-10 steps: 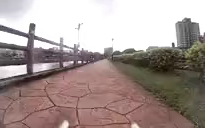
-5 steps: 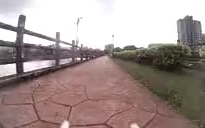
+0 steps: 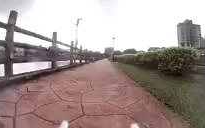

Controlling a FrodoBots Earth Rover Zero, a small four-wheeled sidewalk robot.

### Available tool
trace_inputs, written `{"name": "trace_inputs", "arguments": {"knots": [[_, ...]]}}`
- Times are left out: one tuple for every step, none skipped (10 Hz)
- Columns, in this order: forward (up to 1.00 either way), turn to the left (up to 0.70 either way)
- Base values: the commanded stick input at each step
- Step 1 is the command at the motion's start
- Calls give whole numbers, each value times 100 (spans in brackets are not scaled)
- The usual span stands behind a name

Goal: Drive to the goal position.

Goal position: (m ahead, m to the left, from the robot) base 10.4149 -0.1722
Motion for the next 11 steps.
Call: {"name": "trace_inputs", "arguments": {"knots": [[70, 0], [70, 0], [70, 0], [70, 0], [70, 0], [70, 0], [70, 0], [70, 0], [70, 0], [70, 0], [70, 0]]}}
